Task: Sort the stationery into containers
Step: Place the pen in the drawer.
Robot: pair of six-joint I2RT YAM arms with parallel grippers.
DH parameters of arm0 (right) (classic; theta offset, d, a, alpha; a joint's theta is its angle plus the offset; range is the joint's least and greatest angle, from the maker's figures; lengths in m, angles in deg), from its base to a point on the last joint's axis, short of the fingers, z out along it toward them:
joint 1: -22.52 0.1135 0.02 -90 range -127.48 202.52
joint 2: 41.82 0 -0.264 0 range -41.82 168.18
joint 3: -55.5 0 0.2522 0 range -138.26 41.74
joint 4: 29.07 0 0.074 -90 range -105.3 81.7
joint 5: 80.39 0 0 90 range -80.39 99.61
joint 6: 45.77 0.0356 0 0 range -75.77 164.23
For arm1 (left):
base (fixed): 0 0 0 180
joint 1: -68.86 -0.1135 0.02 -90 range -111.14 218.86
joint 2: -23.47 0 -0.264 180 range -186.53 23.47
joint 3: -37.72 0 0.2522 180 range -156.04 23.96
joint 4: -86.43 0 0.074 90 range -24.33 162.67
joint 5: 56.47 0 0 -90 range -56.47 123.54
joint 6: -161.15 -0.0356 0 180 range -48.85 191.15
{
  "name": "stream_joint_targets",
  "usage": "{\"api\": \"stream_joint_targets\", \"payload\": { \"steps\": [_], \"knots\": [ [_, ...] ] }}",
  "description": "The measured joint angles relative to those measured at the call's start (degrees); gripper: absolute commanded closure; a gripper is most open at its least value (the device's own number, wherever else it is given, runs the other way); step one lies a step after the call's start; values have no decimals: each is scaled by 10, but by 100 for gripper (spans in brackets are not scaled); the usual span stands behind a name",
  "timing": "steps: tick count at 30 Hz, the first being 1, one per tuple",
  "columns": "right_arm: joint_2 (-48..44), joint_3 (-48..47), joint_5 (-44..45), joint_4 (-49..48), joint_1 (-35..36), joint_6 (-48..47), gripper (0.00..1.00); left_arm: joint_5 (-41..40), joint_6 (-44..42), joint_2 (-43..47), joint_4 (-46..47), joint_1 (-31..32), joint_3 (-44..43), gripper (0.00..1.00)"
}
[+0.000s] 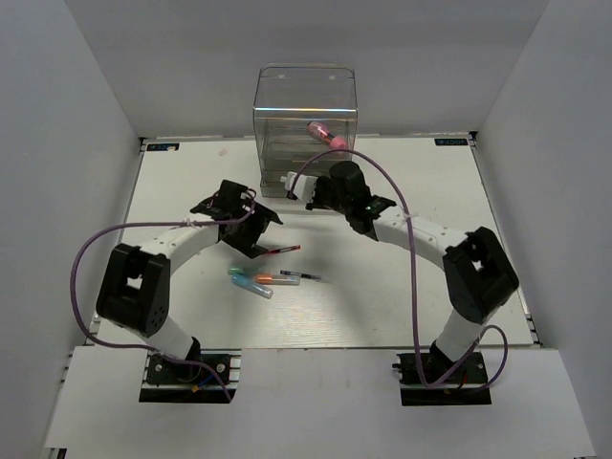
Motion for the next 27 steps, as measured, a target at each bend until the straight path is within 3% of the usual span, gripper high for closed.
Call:
{"api": "stream_joint_targets", "payload": {
  "steps": [8,12,14,22,24,27],
  "knots": [
    [99,-83,7,-3,-21,-77,98,7,20,-58,-46,0,-35,10],
    [116,-108,8,9,-31,-86,59,8,24,-86,-67,1,-49,10],
    [116,-113,7,12,-34,-90,54,8,27,-99,-74,2,-57,10],
    [104,-108,0,18,-35,-50,51,3,35,-158,-121,11,-115,14],
    [75,-86,-9,18,-36,-26,51,-3,38,-165,-137,14,-125,26],
    [22,-52,-24,17,-36,11,51,-10,40,-183,-154,16,-139,31]
  ]
}}
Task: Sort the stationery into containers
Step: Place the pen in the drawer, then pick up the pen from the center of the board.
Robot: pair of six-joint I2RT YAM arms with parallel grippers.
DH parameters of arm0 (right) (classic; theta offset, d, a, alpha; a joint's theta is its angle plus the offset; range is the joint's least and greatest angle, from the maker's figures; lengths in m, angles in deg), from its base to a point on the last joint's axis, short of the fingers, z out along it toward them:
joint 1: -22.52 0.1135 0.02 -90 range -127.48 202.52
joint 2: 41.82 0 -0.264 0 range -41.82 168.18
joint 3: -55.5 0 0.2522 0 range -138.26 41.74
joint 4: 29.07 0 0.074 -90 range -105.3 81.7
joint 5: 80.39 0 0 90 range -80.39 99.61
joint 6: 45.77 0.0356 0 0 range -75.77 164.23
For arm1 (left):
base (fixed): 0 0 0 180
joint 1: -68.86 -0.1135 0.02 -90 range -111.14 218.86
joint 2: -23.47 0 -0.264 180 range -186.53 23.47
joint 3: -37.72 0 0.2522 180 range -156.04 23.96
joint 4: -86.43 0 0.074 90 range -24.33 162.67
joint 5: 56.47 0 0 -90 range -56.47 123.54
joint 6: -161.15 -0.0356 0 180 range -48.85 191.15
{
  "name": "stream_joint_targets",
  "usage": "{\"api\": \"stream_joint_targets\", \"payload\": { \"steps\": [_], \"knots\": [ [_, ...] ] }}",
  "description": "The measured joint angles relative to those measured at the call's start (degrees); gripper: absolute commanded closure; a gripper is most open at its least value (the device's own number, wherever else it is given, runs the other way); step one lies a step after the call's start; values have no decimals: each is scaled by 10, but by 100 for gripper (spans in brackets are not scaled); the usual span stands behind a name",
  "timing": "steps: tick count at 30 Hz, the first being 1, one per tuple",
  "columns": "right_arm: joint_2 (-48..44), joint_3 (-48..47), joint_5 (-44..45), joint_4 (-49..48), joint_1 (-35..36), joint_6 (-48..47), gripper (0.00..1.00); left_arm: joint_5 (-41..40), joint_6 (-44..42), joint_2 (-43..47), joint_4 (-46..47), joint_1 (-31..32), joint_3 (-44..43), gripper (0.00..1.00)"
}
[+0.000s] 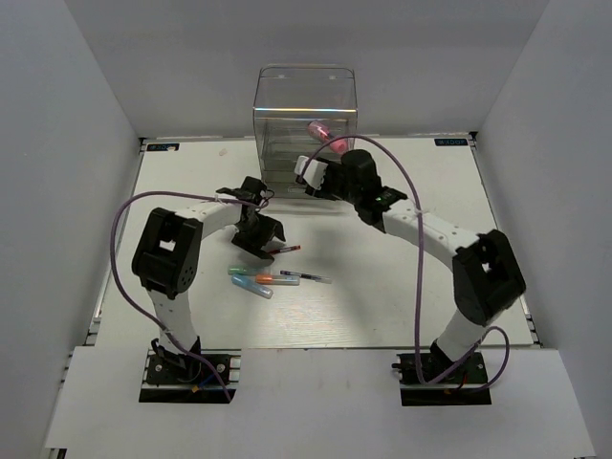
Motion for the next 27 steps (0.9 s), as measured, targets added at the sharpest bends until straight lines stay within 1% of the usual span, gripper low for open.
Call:
{"api": "stream_joint_targets", "payload": {
  "steps": [4,6,8,9,10,11,12,13,14,15,16,18,19,23,27],
  "knots": [
    [-72,44,-19,-10,0,47,51,2,4,-34,-29,3,-33,31],
    [-100,65,-27,-17,0,65,51,0,3,-44,-42,5,-47,36],
    [-123,84,-35,-20,-1,82,51,0,4,-53,-54,7,-58,43],
    [-132,95,-38,-23,-2,91,51,0,4,-57,-60,8,-62,54],
    [-141,104,-40,-23,-3,97,51,-1,3,-59,-62,9,-64,57],
    [-149,114,-42,-23,-4,105,51,0,4,-61,-65,10,-66,64],
    [-154,122,-44,-23,-5,110,49,0,4,-63,-68,10,-67,67],
    [-160,131,-46,-24,-7,116,49,1,2,-64,-70,10,-68,76],
    [-164,139,-48,-23,-8,122,43,1,2,-64,-71,10,-68,82],
    [-167,145,-49,-23,-9,128,41,1,0,-64,-71,10,-68,86],
    [-171,152,-50,-22,-10,134,41,2,-2,-65,-71,10,-69,93],
    [-180,167,-52,-20,-12,143,41,2,-4,-64,-70,11,-69,98],
    [-186,176,-52,-20,-14,149,39,1,-4,-62,-70,11,-69,100],
    [-216,215,-58,-17,-17,163,39,-18,-7,-51,-65,15,-63,100],
    [-238,243,-62,-15,-19,170,39,-41,-11,-16,-53,17,-47,100]
  ]
}}
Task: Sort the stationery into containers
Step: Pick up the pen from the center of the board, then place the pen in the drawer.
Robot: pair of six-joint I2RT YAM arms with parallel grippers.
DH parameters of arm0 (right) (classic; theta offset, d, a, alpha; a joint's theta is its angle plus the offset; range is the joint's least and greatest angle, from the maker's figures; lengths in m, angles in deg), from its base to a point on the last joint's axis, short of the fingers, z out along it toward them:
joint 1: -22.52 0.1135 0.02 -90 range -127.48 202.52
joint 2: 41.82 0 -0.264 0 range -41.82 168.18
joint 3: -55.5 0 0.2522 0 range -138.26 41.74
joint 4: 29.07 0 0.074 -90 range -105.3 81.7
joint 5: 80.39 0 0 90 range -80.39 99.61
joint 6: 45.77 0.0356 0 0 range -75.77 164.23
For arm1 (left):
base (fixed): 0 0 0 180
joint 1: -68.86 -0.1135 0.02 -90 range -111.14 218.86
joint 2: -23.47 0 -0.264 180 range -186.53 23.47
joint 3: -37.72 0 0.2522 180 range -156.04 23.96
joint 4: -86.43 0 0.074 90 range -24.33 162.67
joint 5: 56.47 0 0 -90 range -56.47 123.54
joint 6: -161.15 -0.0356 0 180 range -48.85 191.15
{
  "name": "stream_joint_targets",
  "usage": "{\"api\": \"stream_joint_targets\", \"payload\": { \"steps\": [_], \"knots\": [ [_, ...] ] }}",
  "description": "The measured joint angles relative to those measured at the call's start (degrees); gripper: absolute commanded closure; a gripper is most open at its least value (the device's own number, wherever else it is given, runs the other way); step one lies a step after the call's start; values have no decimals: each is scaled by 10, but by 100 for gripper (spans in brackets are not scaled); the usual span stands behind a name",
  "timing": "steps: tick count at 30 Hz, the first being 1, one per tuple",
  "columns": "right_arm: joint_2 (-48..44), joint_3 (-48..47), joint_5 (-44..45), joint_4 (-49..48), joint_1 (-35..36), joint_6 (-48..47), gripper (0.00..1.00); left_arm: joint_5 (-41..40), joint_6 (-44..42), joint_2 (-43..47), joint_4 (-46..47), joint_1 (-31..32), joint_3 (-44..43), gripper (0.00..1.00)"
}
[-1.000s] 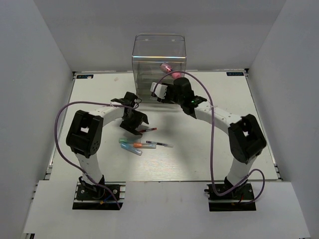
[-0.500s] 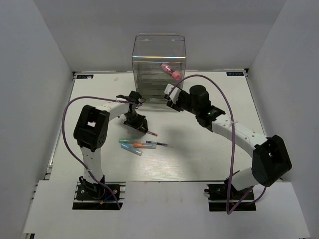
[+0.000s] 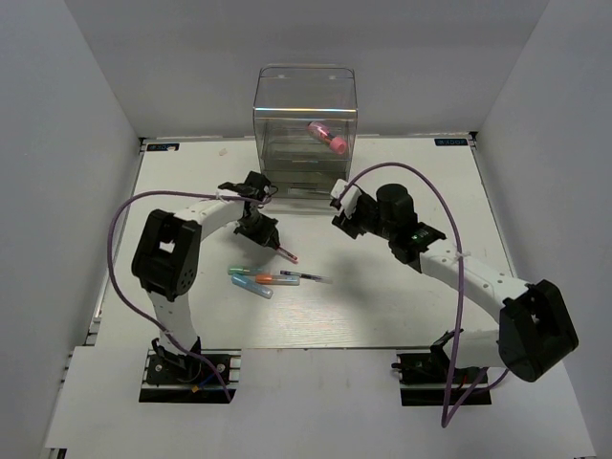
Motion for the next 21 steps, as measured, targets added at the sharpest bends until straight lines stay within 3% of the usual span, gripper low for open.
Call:
{"api": "stream_joint_targets", "payload": {
  "steps": [7,16,21],
  "knots": [
    [-27,44,-2,-1,-7,1,42,-16,0,95,33,0,-21,100],
    [-82,133,-18,20,-10,-2,48,-28,19,63,83,0,-139,100],
    [-99,160,-24,28,-10,-4,50,-45,53,43,122,0,-148,100]
  ]
}}
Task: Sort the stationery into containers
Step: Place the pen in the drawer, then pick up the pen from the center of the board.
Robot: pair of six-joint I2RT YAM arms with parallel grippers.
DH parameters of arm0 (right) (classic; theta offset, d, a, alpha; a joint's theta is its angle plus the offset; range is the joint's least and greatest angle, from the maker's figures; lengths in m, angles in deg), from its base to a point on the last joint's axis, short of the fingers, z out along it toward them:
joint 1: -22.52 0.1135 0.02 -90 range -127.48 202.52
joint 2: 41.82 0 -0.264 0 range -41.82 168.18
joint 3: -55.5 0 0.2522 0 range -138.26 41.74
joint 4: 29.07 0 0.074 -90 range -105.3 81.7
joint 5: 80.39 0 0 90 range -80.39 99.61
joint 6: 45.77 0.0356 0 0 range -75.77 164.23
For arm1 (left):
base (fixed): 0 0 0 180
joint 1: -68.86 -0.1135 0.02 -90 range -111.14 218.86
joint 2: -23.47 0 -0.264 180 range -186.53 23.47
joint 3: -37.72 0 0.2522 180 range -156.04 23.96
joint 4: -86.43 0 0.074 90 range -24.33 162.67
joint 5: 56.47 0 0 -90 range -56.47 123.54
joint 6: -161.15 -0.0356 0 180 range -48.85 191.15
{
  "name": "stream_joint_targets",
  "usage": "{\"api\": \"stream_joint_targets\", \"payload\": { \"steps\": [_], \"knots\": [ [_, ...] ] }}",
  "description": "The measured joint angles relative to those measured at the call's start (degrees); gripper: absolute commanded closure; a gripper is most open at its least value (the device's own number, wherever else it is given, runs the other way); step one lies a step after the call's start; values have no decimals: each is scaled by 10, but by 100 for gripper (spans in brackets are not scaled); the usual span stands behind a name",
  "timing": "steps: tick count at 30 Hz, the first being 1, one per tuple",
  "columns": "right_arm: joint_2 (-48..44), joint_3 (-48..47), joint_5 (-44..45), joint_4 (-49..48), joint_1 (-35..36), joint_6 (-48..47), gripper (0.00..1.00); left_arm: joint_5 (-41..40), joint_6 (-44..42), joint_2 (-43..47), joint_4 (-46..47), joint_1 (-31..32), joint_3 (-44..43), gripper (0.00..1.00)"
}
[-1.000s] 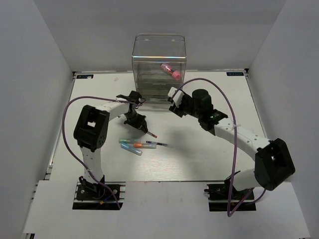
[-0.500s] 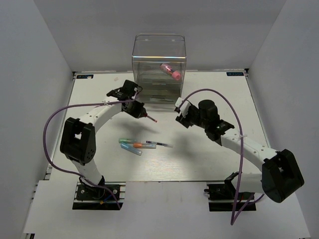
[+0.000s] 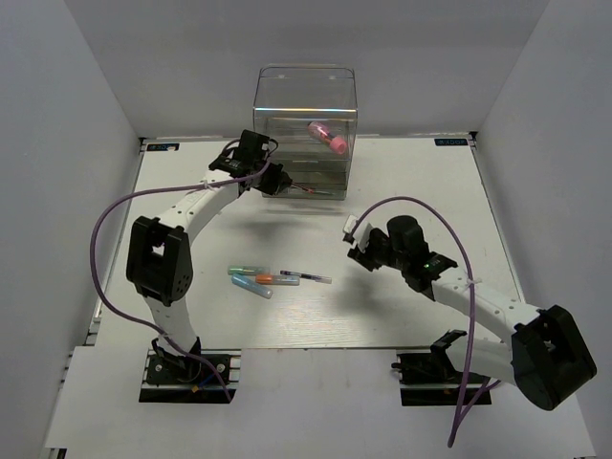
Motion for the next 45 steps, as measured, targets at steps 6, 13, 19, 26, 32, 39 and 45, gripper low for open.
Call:
{"api": "stream_joint_targets", "payload": {
  "steps": [6,13,19,26,32,39,45],
  "knots": [
    [-7,13,-4,1,0,0,50,-16,57,-26,39,0,2,100],
    [-17,24,-8,1,0,0,47,-48,101,-50,83,5,8,98],
    [-22,34,-16,2,0,0,39,-55,113,-83,90,6,-6,67],
    [-17,35,-94,10,0,-15,33,-56,117,-82,97,9,-2,55],
    [46,28,-186,47,1,-72,33,-53,116,-54,105,11,26,53],
    [131,-15,-231,90,12,-132,33,-57,79,56,106,12,99,51],
    [195,-73,-234,110,25,-155,33,-82,12,195,106,12,161,42]
  ]
}}
